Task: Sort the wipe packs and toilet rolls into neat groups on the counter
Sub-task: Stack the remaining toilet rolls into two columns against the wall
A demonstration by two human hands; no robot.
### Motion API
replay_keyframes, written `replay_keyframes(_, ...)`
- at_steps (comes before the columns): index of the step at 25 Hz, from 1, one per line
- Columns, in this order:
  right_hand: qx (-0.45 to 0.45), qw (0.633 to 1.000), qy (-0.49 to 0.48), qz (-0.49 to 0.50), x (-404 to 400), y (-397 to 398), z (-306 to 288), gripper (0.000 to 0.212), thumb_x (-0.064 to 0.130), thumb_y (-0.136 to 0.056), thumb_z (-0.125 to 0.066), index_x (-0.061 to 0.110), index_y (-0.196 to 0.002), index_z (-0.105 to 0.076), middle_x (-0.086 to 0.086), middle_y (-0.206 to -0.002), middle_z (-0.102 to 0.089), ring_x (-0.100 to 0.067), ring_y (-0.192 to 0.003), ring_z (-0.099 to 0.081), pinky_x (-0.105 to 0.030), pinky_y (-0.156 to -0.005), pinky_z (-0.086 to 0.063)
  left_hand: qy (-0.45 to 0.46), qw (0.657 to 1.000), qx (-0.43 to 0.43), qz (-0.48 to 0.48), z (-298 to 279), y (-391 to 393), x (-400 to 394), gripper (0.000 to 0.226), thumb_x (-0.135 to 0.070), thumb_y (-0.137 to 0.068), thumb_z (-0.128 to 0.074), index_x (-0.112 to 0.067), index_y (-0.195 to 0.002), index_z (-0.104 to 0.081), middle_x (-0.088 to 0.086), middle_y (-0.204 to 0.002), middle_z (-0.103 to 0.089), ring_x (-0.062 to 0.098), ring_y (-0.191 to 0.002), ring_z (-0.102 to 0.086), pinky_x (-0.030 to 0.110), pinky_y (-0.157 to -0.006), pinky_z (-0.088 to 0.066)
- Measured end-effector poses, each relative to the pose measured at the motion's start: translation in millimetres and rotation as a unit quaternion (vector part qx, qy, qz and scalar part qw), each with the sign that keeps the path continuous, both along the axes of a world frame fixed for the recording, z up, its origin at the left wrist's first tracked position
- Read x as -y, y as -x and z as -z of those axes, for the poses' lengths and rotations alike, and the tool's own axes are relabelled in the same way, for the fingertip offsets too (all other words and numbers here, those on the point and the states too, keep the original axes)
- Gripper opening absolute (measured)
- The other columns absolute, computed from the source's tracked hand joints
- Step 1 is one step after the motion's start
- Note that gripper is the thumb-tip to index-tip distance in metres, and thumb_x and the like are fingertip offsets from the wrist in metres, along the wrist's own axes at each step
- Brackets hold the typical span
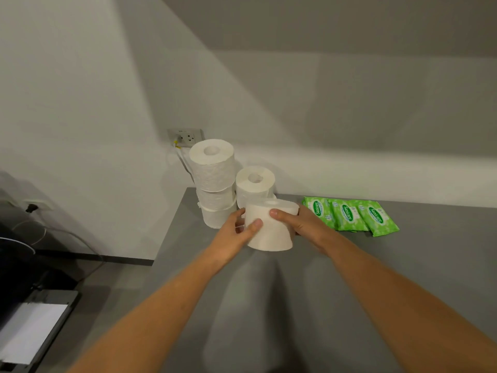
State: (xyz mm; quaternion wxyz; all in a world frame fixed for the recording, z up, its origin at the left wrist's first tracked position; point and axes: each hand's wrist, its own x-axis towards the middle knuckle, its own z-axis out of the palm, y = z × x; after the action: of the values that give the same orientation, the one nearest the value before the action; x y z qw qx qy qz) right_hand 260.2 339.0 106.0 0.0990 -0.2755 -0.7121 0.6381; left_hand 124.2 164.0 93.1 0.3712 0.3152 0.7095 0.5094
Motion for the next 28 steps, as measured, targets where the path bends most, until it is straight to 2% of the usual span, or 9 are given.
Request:
replay_keyframes(3,-0.060,0.996,-0.025,0.063,-11.9,14.0,-20.0,0.048,0.063,-0.062,-0.084,0.045,-0.104,-0.070,0.014,-0.105,-0.077,-0.003,-0.093,-0.074,-0.016,-0.067,-0.056,0.023,0.999,-0.009,-0.038,5.8,11.4,1.9,0.069,-0.076,-0.092,-0.031,-0.028,-0.136,-0.051,-0.005,-0.135,-0.062,0.010,-0.121,-0.060,0.037,-0.110,-0.046)
replay_keyframes(5,-0.089,0.989,-0.041,0.112,-21.5,29.9,-31.0,0.066,0.065,-0.055,-0.087,0.038,-0.112,-0.066,0.017,-0.108,-0.075,0.000,-0.095,-0.073,-0.016,-0.071,-0.056,0.063,0.997,-0.009,-0.053,14.2,20.6,3.9,0.066,-0.072,-0.097,-0.026,-0.025,-0.131,-0.056,-0.003,-0.124,-0.066,0.010,-0.109,-0.065,0.036,-0.103,-0.048)
replay_keyframes(8,-0.105,0.977,-0.072,0.171,-37.0,57.7,-40.5,0.087,0.066,-0.048,-0.090,0.034,-0.122,-0.057,0.019,-0.112,-0.071,0.004,-0.096,-0.070,-0.025,-0.082,-0.057,0.122,0.992,-0.021,-0.029,27.9,36.0,6.8,0.065,-0.070,-0.097,-0.032,-0.019,-0.126,-0.061,0.000,-0.117,-0.071,0.009,-0.098,-0.069,0.031,-0.089,-0.051)
replay_keyframes(12,-0.109,0.968,-0.096,0.207,-50.4,88.5,-41.7,0.101,0.066,-0.043,-0.092,0.033,-0.130,-0.051,0.017,-0.120,-0.067,-0.007,-0.110,-0.067,-0.035,-0.094,-0.057,0.167,0.983,-0.068,0.015,43.2,55.7,4.5,0.053,-0.062,-0.097,-0.047,-0.012,-0.108,-0.064,0.000,-0.106,-0.068,0.013,-0.093,-0.066,0.044,-0.099,-0.052)
replay_keyframes(14,-0.094,0.964,-0.111,0.223,-55.0,100.1,-39.5,0.106,0.070,-0.039,-0.090,0.038,-0.130,-0.046,0.022,-0.120,-0.063,-0.007,-0.111,-0.064,-0.034,-0.094,-0.055,0.177,0.981,-0.082,0.019,49.8,64.8,0.1,0.056,-0.057,-0.097,-0.052,-0.005,-0.111,-0.065,0.003,-0.103,-0.069,0.019,-0.095,-0.068,0.047,-0.101,-0.051)
replay_keyframes(17,-0.092,0.961,-0.123,0.231,-58.8,112.5,-34.0,0.105,0.072,-0.038,-0.089,0.042,-0.128,-0.043,0.025,-0.118,-0.060,-0.007,-0.111,-0.062,-0.034,-0.094,-0.054,0.183,0.980,-0.077,0.022,56.2,73.2,-5.0,0.042,-0.054,-0.097,-0.054,-0.016,-0.110,-0.066,0.002,-0.110,-0.072,0.021,-0.105,-0.070,0.042,-0.102,-0.053)
replay_keyframes(22,-0.096,0.957,-0.155,0.226,-59.8,125.1,-25.2,0.103,0.073,-0.041,-0.087,0.045,-0.128,-0.041,0.023,-0.123,-0.058,-0.007,-0.112,-0.060,-0.030,-0.092,-0.053,0.192,0.978,-0.078,0.024,67.1,76.0,-10.8,0.033,-0.052,-0.098,-0.054,-0.022,-0.101,-0.067,-0.001,-0.102,-0.073,0.019,-0.102,-0.070,0.039,-0.101,-0.054)
replay_keyframes(24,-0.101,0.958,-0.159,0.218,-59.8,126.7,-19.7,0.100,0.073,-0.041,-0.088,0.049,-0.125,-0.040,0.026,-0.122,-0.058,-0.003,-0.111,-0.060,-0.027,-0.089,-0.053,0.197,0.977,-0.074,0.025,70.6,76.6,-11.2,0.028,-0.052,-0.098,-0.054,-0.027,-0.099,-0.066,-0.009,-0.098,-0.071,0.015,-0.100,-0.070,0.037,-0.101,-0.053)
replay_keyframes(28,-0.116,0.957,-0.160,0.213,-58.4,127.2,-12.3,0.086,0.069,-0.043,-0.090,0.066,-0.111,-0.037,0.031,-0.122,-0.055,0.011,-0.109,-0.058,-0.020,-0.086,-0.054,0.202,0.977,-0.067,0.025,72.1,75.2,-10.3,0.033,-0.051,-0.099,-0.054,-0.021,-0.103,-0.068,-0.007,-0.101,-0.073,0.015,-0.102,-0.070,0.038,-0.102,-0.053)
